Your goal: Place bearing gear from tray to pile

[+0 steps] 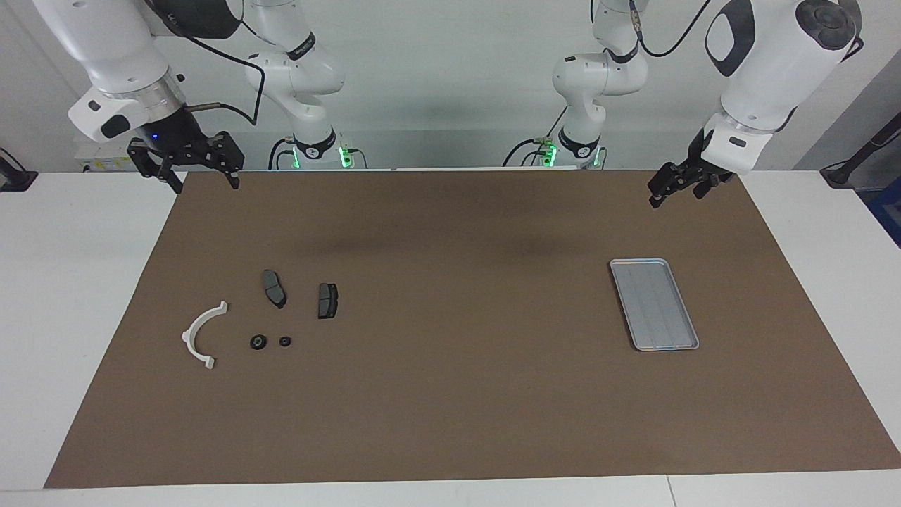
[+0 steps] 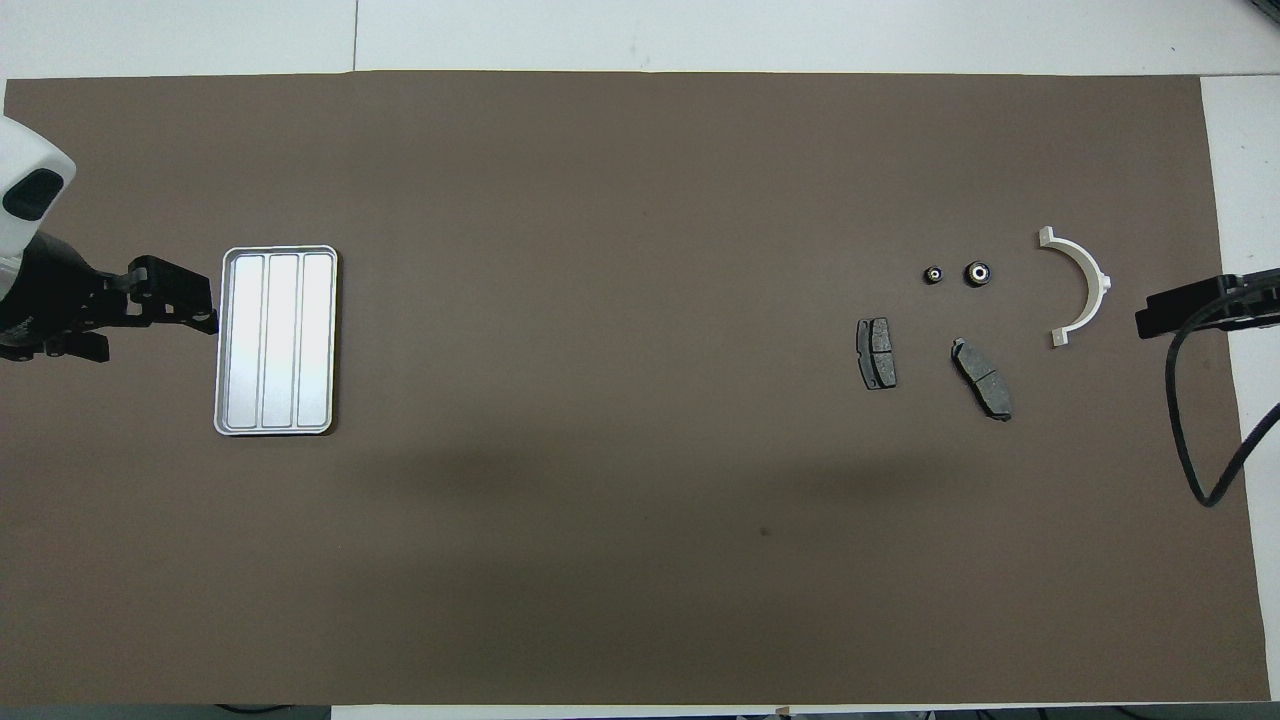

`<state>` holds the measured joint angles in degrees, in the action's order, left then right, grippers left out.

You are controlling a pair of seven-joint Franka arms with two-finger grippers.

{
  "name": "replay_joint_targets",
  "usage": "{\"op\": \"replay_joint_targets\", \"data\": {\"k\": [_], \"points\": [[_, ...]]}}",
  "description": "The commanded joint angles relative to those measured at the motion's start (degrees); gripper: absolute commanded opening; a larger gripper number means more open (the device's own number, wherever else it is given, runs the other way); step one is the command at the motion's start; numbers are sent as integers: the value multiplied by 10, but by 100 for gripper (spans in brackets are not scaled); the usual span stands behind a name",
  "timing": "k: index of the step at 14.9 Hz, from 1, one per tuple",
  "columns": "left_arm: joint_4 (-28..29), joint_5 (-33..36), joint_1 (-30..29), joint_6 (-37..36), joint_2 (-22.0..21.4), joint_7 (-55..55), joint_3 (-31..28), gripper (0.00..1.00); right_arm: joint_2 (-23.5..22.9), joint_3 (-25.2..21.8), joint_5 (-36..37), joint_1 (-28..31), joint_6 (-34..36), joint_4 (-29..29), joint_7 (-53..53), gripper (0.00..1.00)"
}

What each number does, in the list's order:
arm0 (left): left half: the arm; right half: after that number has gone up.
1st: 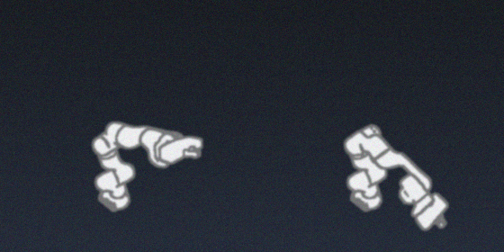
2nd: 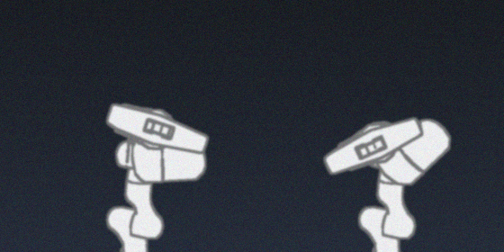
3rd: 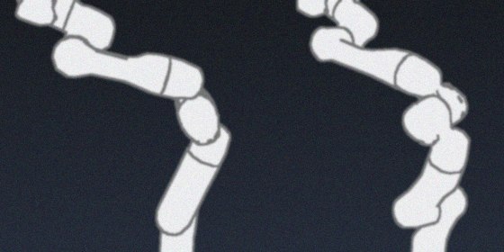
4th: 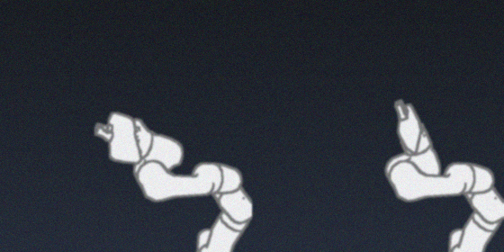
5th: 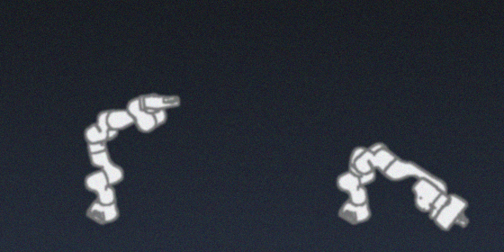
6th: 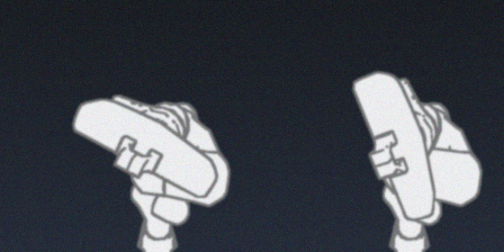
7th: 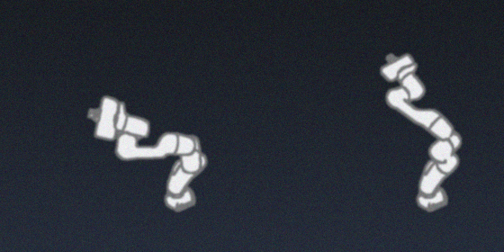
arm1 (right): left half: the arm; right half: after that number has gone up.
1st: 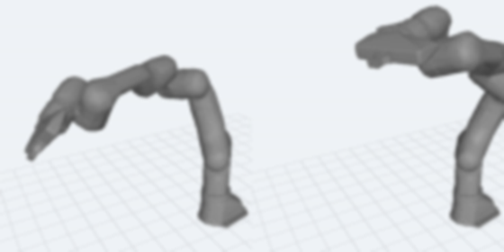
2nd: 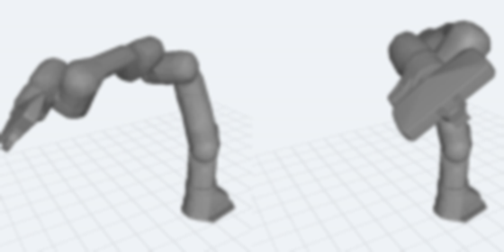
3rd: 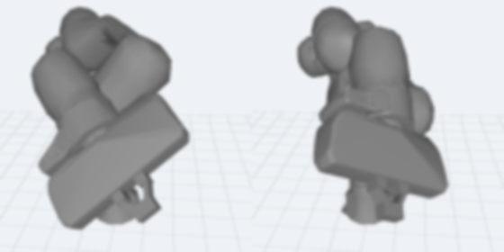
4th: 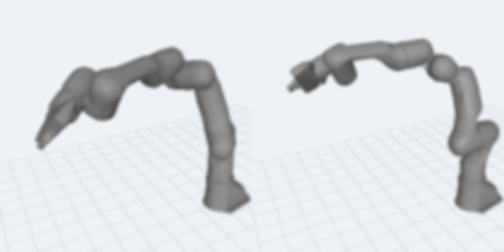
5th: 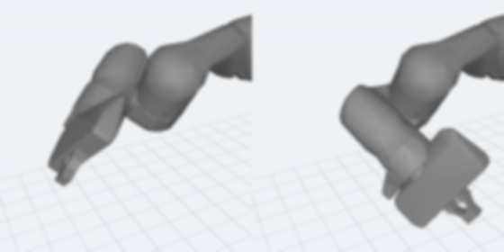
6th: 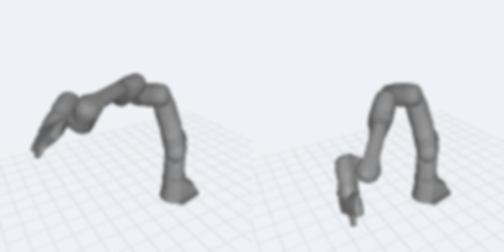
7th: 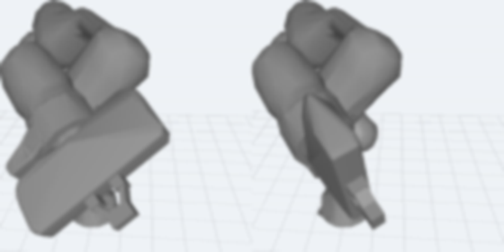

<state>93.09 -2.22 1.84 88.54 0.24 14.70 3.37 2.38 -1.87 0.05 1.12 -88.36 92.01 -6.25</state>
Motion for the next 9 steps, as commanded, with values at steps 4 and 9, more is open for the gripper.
{"op": "replay_joint_targets", "data": {"k": [4,9], "points": [[13,-5,-3,-3,-15,-3,2,100,25,7,17,6,-6,34,34,100],[13,-5,-3,-3,-15,-3,2,100,25,7,17,6,-3,34,35,100]]}}
